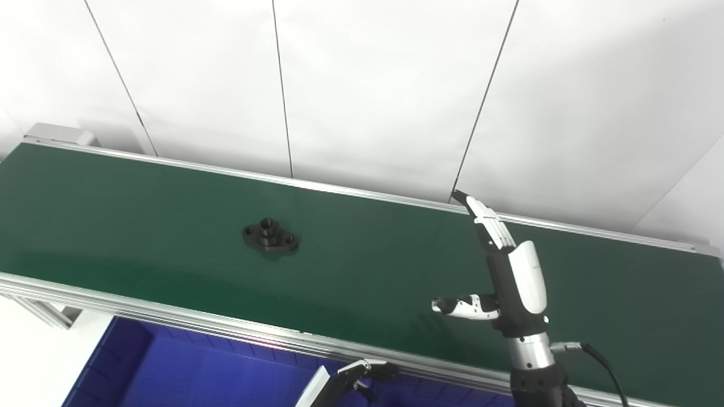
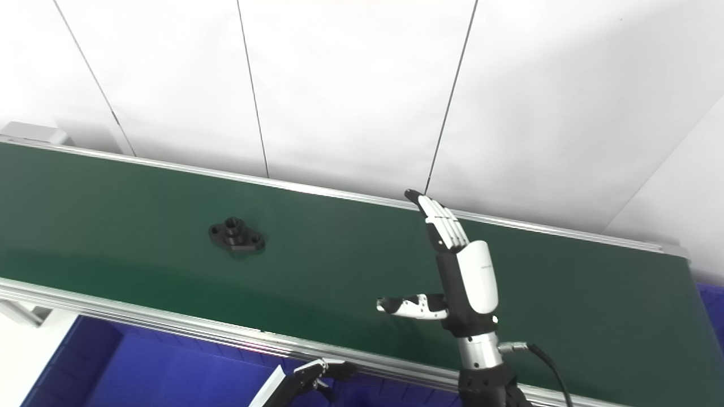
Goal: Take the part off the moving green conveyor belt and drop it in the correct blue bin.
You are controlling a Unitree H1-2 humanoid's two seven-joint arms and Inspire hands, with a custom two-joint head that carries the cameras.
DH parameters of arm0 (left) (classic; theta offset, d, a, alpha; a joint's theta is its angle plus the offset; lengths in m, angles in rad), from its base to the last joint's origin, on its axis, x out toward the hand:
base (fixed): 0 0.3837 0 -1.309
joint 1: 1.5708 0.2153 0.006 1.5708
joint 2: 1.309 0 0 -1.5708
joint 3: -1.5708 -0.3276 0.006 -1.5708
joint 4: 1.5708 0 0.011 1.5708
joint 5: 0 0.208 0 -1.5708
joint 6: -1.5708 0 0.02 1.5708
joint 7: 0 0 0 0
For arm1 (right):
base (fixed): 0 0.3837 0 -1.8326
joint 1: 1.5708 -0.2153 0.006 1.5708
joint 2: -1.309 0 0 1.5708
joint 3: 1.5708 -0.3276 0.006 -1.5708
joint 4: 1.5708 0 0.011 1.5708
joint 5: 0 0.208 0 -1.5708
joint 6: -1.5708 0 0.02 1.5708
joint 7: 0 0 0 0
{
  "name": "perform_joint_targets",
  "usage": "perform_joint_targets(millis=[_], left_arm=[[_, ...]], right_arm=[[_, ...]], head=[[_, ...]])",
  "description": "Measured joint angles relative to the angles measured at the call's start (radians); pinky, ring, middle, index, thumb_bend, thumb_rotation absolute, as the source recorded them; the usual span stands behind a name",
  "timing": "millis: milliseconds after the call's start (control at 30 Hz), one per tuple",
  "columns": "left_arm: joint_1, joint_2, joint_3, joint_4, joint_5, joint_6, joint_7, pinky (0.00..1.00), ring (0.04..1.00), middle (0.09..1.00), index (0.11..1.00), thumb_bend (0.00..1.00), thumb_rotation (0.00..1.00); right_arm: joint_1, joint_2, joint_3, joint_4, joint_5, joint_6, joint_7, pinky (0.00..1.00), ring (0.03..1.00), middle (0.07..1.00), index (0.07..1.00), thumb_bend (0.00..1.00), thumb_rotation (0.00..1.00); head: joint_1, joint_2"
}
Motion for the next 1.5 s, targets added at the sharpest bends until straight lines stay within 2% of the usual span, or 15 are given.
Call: perform_joint_targets(millis=[233,433,567,633,767,900,1300,1500], left_arm=[[-0.003,0.0,-0.002,0.003,-0.005,-0.002,0.002,0.65,0.738,0.75,0.735,0.81,1.0],[-0.005,-0.002,-0.008,0.009,-0.002,-0.005,0.024,0.64,0.733,0.747,0.736,0.8,1.0],[-0.008,-0.001,-0.015,0.012,0.008,-0.005,0.038,0.65,0.735,0.75,0.738,0.8,1.0],[-0.008,-0.001,-0.019,0.013,0.011,-0.005,0.042,0.65,0.736,0.751,0.739,0.8,1.0],[-0.009,-0.002,-0.02,0.014,0.01,-0.005,0.042,0.65,0.739,0.752,0.741,0.81,1.0],[-0.009,-0.002,-0.022,0.015,0.011,-0.005,0.045,0.66,0.745,0.755,0.747,0.81,1.0],[-0.008,-0.005,-0.017,0.015,0.005,-0.006,0.04,0.65,0.739,0.752,0.743,0.82,1.0],[-0.008,-0.006,-0.019,0.015,0.005,-0.006,0.042,0.65,0.732,0.746,0.737,0.81,1.0]], right_arm=[[0.019,0.077,-0.03,-0.023,-0.037,0.055,0.11,0.88,0.905,0.903,0.926,0.88,0.8],[0.02,0.117,-0.053,-0.023,-0.068,0.086,0.142,0.89,0.895,0.895,0.916,0.89,0.75],[0.019,0.149,-0.054,-0.024,-0.12,0.125,0.145,0.88,0.884,0.889,0.912,0.9,0.76],[0.018,0.164,-0.048,-0.026,-0.187,0.159,0.142,0.88,0.874,0.882,0.914,0.9,0.79],[0.002,0.175,-0.027,-0.027,-0.343,0.221,0.117,0.86,0.862,0.87,0.895,0.9,0.78],[-0.018,0.187,-0.026,-0.026,-0.414,0.264,0.1,0.86,0.858,0.87,0.886,0.91,0.77],[-0.066,0.205,-0.02,0.029,-0.47,0.366,0.1,0.84,0.836,0.842,0.87,0.89,0.71],[-0.102,0.207,-0.011,0.065,-0.481,0.375,0.102,0.81,0.819,0.824,0.864,0.89,0.72]], head=[[0.002,-0.002],[0.003,-0.003],[0.005,-0.005],[0.005,-0.003],[0.005,-0.005],[0.008,-0.006],[0.014,-0.002],[0.018,0.002]])
